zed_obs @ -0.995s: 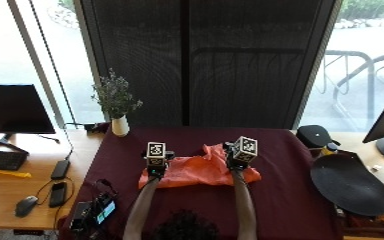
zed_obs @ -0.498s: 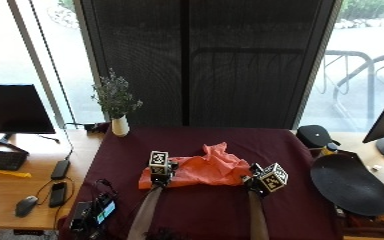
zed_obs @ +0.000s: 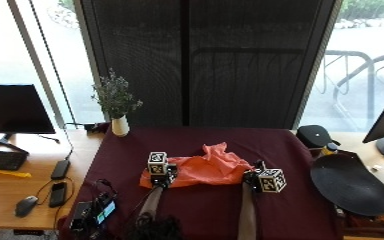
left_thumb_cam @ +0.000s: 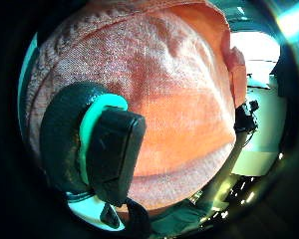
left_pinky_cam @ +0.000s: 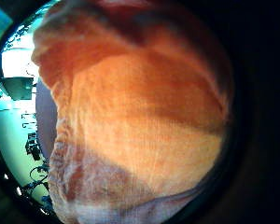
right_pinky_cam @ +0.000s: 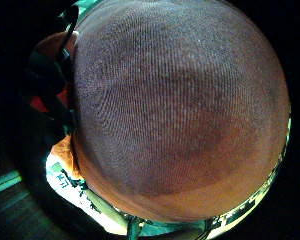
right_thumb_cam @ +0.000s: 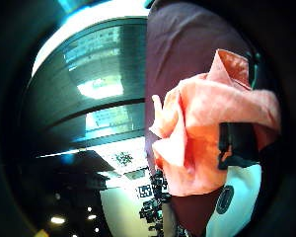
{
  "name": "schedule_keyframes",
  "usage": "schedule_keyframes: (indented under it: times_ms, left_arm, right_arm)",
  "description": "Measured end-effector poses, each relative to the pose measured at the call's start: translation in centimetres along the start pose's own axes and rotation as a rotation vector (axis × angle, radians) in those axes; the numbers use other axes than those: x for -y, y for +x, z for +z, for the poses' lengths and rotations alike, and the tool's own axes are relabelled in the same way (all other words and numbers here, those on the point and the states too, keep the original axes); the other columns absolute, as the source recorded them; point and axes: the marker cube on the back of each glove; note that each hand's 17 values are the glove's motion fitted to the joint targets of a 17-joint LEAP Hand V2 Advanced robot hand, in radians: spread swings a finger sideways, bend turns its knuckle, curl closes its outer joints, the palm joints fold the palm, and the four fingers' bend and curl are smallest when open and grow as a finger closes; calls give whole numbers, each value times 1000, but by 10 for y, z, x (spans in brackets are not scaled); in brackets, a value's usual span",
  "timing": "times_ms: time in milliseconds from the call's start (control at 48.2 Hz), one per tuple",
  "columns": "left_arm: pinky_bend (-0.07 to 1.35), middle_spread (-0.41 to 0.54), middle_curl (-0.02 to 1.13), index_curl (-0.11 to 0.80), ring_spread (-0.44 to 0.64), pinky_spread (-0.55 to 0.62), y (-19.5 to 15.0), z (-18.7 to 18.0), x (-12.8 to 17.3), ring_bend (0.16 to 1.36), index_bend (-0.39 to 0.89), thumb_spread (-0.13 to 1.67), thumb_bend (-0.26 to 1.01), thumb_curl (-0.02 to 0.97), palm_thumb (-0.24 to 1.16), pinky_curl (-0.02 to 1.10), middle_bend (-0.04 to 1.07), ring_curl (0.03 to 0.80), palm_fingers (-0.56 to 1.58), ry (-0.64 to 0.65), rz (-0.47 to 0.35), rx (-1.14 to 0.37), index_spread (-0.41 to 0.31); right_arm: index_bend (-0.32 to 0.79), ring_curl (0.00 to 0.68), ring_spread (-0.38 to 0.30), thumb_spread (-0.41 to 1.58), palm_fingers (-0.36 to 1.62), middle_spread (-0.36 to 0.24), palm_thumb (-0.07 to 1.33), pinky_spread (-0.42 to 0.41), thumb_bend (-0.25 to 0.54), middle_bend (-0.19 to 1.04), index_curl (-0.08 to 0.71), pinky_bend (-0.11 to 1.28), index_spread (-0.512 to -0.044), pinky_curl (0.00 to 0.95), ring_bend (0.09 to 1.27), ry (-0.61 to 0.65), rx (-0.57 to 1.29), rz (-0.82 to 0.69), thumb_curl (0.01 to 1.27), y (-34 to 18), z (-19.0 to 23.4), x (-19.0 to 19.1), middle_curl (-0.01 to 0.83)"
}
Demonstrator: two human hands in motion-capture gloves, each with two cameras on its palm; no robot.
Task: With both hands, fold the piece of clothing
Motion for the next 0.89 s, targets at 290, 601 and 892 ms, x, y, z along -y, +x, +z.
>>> schedule_keyframes:
  times_ms: [290, 601, 892]
  left_arm:
    - [431, 29, 362, 384, 323, 368, -3, -9, 3, 462, 173, 1325, -13, 181, 8, 332, 168, 328, 233, 111, -27, -48, -123]
    - [314, -8, 389, 436, 283, 361, -23, -160, -31, 399, 233, 1380, 129, 277, 341, 310, 220, 305, 430, 320, -4, -344, -127]
    - [180, -77, 423, 447, 210, 335, -85, -196, -35, 341, 195, 1328, 110, 315, 427, 286, 291, 296, 605, 602, -133, -448, -153]
  right_arm:
    - [457, 421, -132, 1010, 899, 76, 1222, -199, 38, 107, 385, 838, -186, 396, 678, 118, 345, -275, 561, -61, 6, -13, 219]
    - [241, 426, -166, 767, 907, 13, 1259, -241, 66, 87, 410, 804, -207, 384, 642, 153, 301, -882, 664, -172, 76, -72, 205]
    - [-60, 469, -180, 671, 735, -40, 1260, -214, 103, 200, 227, 862, -219, 403, 776, -60, 103, -1031, 729, -181, 205, -166, 274]
